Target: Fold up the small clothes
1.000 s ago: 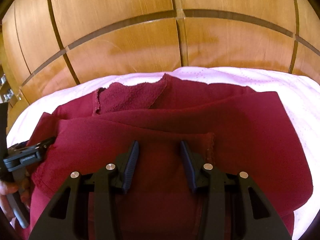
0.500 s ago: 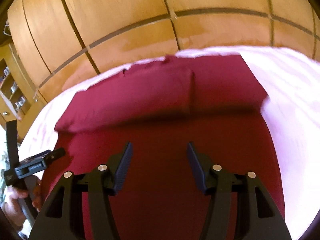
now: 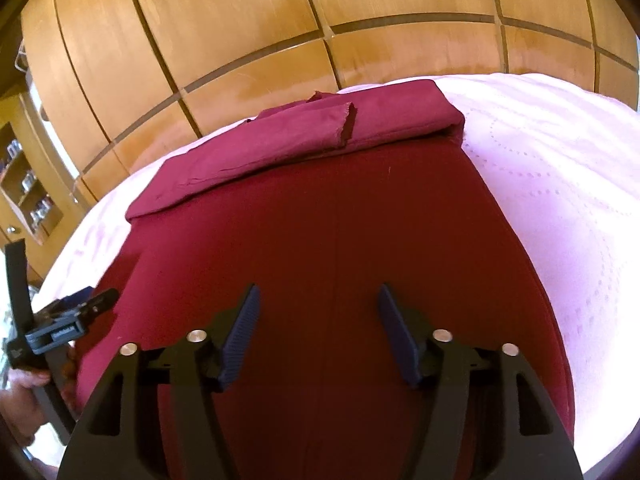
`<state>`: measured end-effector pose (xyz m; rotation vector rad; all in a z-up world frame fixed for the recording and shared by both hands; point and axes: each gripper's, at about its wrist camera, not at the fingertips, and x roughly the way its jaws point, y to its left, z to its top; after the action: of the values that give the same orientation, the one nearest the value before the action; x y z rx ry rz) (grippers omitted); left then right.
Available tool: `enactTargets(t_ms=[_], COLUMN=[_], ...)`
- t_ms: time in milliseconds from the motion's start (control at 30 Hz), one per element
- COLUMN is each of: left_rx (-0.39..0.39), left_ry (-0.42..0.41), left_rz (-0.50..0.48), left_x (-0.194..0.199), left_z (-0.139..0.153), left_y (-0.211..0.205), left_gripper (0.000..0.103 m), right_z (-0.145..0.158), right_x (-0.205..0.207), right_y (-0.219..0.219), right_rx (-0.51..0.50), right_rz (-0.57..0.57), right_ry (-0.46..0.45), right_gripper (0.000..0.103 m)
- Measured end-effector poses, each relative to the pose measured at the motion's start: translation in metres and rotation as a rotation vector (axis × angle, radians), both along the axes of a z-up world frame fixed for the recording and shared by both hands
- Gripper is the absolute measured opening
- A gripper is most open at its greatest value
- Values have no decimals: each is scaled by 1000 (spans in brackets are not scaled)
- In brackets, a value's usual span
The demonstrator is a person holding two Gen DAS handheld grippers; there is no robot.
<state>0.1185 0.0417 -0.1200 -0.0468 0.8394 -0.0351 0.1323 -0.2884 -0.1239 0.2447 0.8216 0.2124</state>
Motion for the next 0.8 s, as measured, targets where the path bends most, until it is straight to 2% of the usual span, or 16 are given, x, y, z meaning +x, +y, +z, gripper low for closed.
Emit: enactTargets(t_ms=[167,333,400,467,567,633,733,800], left_rx=[-8,-54,-86,-150,-176,-181,-231,-273], left_ry=[-22,-5,15,30,34,39,48,54], left_rz=[1,-25,-32,-48,-82,-109,-162,-201], left_x=[-20,-30,-33,-38,-45,-48,-55,-60], left_z=[4,6,6,4,3,2,2,3], left_y=[9,25,33,42,46,45,44,44], left_gripper=[101,101,101,101,100,100,100,94], right_z=[11,26,23,17,4,-1,-5,-8], right_x=[-15,-26,-28,-33,-39,-44,-52,-57], right_y=[-18,-66,-91,-111,-125,-127,-129,-131], right_rx=[54,91,135,156,203,235,303,349], right_rz=[-12,-58,-82,-108,-128,-131,-121,-111], right_ry=[-14,-14,15,52,94,93,81,77], right_gripper=[64,64,64,64,64,64,64,63])
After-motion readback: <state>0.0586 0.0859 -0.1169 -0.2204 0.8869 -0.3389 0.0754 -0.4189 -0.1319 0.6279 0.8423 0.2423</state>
